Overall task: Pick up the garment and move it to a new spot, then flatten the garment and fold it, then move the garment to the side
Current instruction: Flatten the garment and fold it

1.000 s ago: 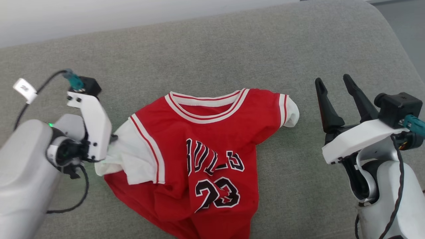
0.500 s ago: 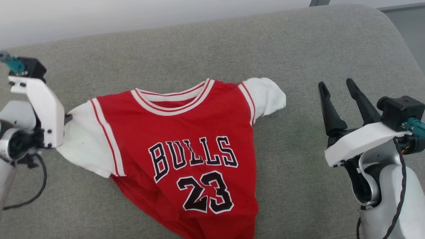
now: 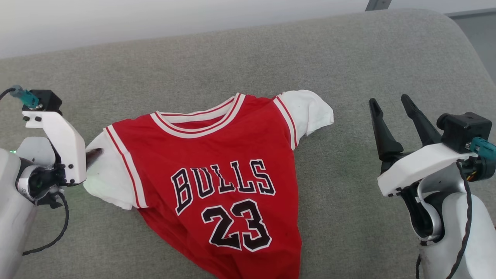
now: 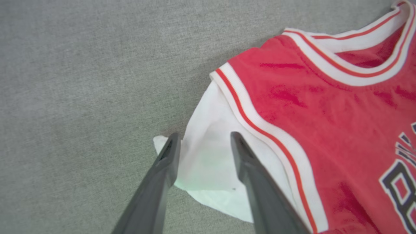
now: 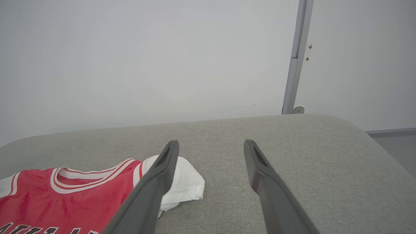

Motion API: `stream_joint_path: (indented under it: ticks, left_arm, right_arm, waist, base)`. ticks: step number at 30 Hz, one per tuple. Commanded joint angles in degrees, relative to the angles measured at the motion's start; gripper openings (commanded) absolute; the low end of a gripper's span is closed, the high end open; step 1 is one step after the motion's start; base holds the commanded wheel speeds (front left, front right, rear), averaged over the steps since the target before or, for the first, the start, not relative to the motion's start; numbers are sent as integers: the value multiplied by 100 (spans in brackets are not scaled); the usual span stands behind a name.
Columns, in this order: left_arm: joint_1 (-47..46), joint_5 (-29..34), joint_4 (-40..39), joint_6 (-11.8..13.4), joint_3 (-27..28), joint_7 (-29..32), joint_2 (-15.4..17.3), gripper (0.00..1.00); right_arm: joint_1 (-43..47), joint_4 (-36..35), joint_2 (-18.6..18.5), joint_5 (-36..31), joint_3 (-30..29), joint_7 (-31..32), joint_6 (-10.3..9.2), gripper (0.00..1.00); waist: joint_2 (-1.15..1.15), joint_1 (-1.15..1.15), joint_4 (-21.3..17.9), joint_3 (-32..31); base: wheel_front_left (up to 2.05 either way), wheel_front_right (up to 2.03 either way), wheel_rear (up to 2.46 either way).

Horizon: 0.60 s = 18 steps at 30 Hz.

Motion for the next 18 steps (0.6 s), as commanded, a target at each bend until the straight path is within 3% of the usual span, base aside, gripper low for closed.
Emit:
stream_joint_path:
  ticks: [1, 10, 18]
  left_arm:
    - [-74, -47, 25, -12, 4, 62, -10, 100]
    - [-105, -148, -261, 245, -123, 852, 108, 100]
    - [-20, -170, -108, 221, -78, 556, 39, 100]
  right_arm:
    - [72, -6, -23, 38, 8, 30, -2, 100]
    - [147, -123, -39, 66, -49, 142, -2, 100]
    - [25, -261, -34, 91, -19, 280, -2, 100]
  waist:
    - [0, 0, 23, -31]
    - [0, 0, 131, -82]
    - [0, 0, 70, 183]
  base:
    - [0, 0, 0]
    - [0, 0, 0]
    - [0, 0, 0]
